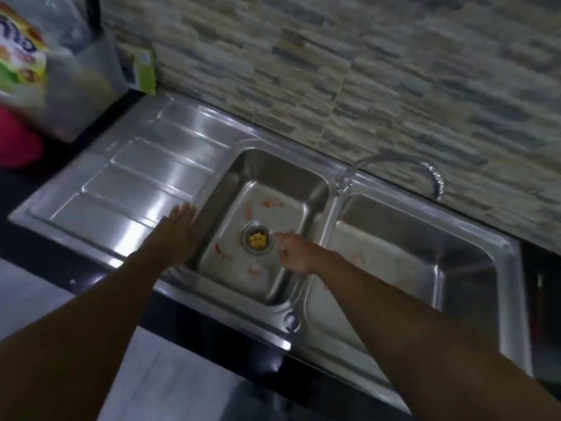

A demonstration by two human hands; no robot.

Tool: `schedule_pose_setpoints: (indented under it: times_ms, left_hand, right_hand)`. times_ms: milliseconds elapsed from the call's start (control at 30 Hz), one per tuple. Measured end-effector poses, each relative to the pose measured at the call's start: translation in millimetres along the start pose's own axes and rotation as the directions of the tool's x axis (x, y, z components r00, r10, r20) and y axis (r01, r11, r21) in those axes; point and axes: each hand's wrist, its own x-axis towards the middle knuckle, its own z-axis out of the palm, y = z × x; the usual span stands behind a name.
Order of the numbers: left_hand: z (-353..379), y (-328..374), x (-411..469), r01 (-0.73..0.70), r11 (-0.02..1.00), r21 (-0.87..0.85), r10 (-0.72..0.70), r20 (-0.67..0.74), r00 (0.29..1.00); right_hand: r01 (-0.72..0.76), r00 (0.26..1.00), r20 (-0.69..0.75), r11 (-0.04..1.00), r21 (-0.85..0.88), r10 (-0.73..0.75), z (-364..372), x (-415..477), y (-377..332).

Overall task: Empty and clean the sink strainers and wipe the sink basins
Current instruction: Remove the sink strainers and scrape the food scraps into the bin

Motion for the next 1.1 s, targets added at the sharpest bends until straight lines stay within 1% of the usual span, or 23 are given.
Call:
schedule_pose_setpoints:
  times_ms: [67,133,233,333,433,533,633,700,800,967,1100]
  left_hand:
    - [15.0,-14.2,-1.6,0.008,0.998,-0.058,-0.009,-0.010,1.000]
    - [38.6,-26.3,-9.1,-0.029,0.999,0.041,0.030,-0.030,0.999]
    - [61.3,-37.4,-12.6,-0.065,0.989,0.130,0.080,-0.119,0.990]
    - [64.0,-38.9,-7.9,-0.070,0.992,0.105,0.088,-0.177,0.980]
    - [60.4,-34.3,-10.1,-0.066,0.996,0.062,0.076,-0.178,0.981]
    - [54.7,-29.1,-12.5,-0.068,0.998,0.014,0.069,-0.183,0.981]
    - [53.7,-27.4,-12.5,-0.062,0.998,0.008,0.063,-0.179,0.982]
    - [52.2,-25.9,-12.6,-0.054,0.998,-0.017,0.050,-0.176,0.983]
    - [50.5,-23.8,-13.7,-0.051,0.997,-0.065,0.039,-0.182,0.983]
    - [46.7,-21.8,-13.6,-0.046,0.994,-0.100,0.027,-0.186,0.982]
    - [45.6,-21.5,-13.1,-0.049,0.994,-0.103,0.030,-0.187,0.982]
  right_hand:
    - [-0.035,0.998,0.045,0.999,0.010,0.034,10.4,11.1,1.5]
    - [-0.055,0.995,0.081,0.998,0.006,0.054,25.0,23.4,6.9]
    - [-0.082,0.990,0.118,0.997,-0.002,0.082,48.0,51.0,11.1]
    - [-0.104,0.986,0.124,0.994,-0.041,0.108,69.1,76.8,11.8]
    - [-0.062,0.987,0.148,0.997,-0.055,0.069,87.5,99.4,14.9]
    - [-0.046,0.993,0.102,0.993,-0.107,0.057,103.1,120.7,19.8]
    - [-0.040,0.995,0.082,0.976,-0.215,0.059,115.9,137.8,24.4]
    - [-0.068,0.994,0.071,0.971,-0.231,0.087,120.6,144.7,28.5]
    - [-0.053,0.996,0.056,0.960,-0.275,0.071,124.8,149.2,33.7]
    - [-0.016,0.998,-0.059,0.950,-0.312,-0.002,129.6,156.1,36.1]
    - [-0.023,0.984,-0.174,0.943,-0.333,-0.038,130.0,159.3,34.6]
